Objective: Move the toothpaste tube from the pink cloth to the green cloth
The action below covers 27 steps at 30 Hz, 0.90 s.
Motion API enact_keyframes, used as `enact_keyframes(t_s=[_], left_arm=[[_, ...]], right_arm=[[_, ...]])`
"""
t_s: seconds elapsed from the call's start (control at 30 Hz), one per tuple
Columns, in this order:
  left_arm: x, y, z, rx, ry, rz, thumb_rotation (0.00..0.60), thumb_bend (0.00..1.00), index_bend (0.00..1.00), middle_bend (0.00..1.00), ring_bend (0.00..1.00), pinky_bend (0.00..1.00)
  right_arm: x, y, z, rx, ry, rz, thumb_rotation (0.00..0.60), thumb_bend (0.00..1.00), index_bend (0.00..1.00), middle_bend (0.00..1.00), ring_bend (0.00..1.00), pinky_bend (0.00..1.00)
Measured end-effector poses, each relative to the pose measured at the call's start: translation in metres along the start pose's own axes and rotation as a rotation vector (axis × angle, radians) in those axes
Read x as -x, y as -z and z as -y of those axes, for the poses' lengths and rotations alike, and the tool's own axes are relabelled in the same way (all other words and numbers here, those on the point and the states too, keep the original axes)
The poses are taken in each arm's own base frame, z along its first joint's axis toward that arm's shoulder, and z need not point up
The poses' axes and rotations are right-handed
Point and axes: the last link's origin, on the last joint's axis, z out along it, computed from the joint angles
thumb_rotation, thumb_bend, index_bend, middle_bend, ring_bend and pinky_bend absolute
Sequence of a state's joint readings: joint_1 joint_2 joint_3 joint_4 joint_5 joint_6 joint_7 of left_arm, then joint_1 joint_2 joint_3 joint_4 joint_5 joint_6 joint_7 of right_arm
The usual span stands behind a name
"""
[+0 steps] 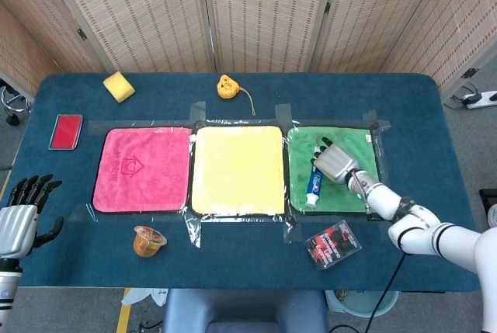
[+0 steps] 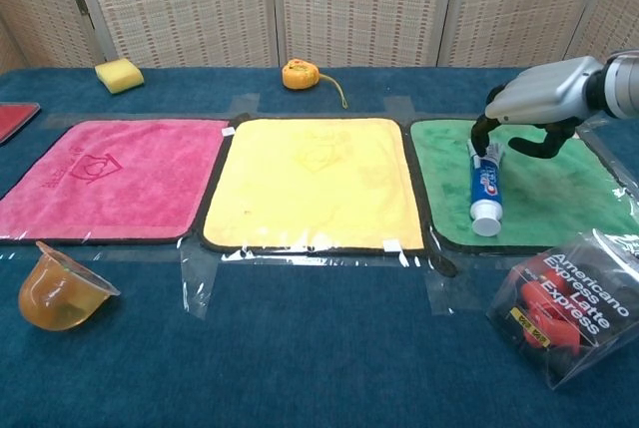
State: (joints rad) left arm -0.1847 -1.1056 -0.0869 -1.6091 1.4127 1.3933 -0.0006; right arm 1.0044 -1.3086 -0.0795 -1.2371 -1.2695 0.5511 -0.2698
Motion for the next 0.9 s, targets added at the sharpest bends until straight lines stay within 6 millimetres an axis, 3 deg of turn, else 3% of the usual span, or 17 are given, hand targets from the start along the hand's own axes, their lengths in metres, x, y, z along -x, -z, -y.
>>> enact_keyframes(t_s=[0.37,0.63,0.9], left_arm=[[0.001,0.0,-0.003,0.004,0.002,0.004,0.6,0.44,0.19,0.12,0.06,0.0],[0.0,0.001,-0.004,0.005,-0.001,0.005,0.6,0.44,0.19,0.12,0.06,0.0],[0.001,0.0,-0.008,0.014,-0.005,0.012,0.6,0.44,0.19,0.12,0.06,0.0]], right_arm=[[-0.019,0.03,0.037,-0.16,-0.02,-0.16,0.6,0.76,0.28,0.24,0.19,0.05],[-0.002,0.043,0.065,-0.29,0.016,-0.142,0.6,0.76,0.28,0.24,0.19,0.05],[0.018,0.041,0.06,-0.289,0.029,-0.084,0.6,0.76,0.28,0.24,0.19,0.05]])
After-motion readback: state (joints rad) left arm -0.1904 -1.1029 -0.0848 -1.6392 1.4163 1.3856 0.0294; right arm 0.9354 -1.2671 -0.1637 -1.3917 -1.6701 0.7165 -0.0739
